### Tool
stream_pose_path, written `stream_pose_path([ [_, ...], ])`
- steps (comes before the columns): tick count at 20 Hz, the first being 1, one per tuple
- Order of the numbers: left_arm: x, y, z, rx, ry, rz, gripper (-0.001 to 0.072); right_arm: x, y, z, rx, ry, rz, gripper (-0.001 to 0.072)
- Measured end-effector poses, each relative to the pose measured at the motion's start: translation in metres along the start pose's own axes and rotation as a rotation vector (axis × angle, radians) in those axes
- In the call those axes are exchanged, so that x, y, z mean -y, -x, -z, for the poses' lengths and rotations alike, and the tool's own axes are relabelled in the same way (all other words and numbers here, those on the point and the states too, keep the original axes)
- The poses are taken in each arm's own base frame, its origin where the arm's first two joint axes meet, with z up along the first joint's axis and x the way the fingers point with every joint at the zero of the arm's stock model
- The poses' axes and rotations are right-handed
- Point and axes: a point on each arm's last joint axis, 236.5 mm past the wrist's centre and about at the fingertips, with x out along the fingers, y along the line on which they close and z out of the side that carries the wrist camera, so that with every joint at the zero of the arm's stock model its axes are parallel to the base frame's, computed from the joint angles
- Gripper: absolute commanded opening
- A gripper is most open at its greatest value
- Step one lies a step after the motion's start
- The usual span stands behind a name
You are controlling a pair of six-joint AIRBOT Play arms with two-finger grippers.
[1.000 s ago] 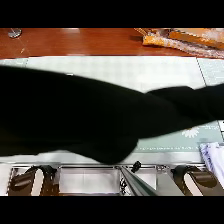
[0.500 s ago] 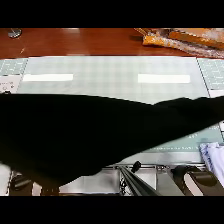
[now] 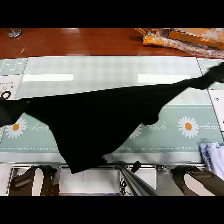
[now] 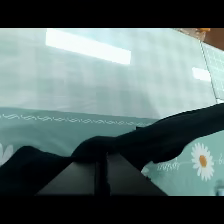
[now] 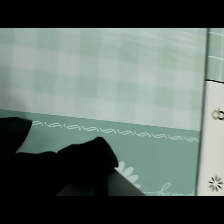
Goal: Fold the shirts.
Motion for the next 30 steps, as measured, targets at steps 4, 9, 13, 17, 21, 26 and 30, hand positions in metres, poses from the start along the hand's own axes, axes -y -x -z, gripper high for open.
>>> stream_pose_path([
  [4,-0.043,-0.042,-0.010,0.000,0.097,-0.002,0.0024,-0.022,-0.083,-0.013,-0.096,0.000,-0.079,0.0031],
  [9,-0.083,-0.102,-0.023,-0.009,0.164,-0.015,0.0024,-0.041,-0.141,-0.054,0.015,-0.043,-0.145,0.0032],
  [13,-0.110,-0.160,-0.003,-0.096,0.224,-0.048,0.0024,-0.058,-0.164,-0.091,0.139,-0.144,-0.222,0.0032],
  [17,-0.133,-0.200,0.033,-0.213,0.280,-0.086,0.0025,-0.066,-0.201,-0.087,0.106,-0.180,-0.240,0.0032],
  [21,-0.139,-0.214,0.059,-0.303,0.312,-0.091,0.0024,-0.071,-0.231,-0.071,0.036,-0.190,-0.246,0.0033],
  [26,-0.137,-0.216,0.072,-0.356,0.325,-0.079,0.0025,-0.063,-0.231,-0.067,0.023,-0.156,-0.213,0.0342],
  [30,-0.137,-0.215,0.074,-0.366,0.329,-0.077,0.0025,-0.029,-0.195,-0.079,0.078,-0.094,-0.121,0.0371],
])
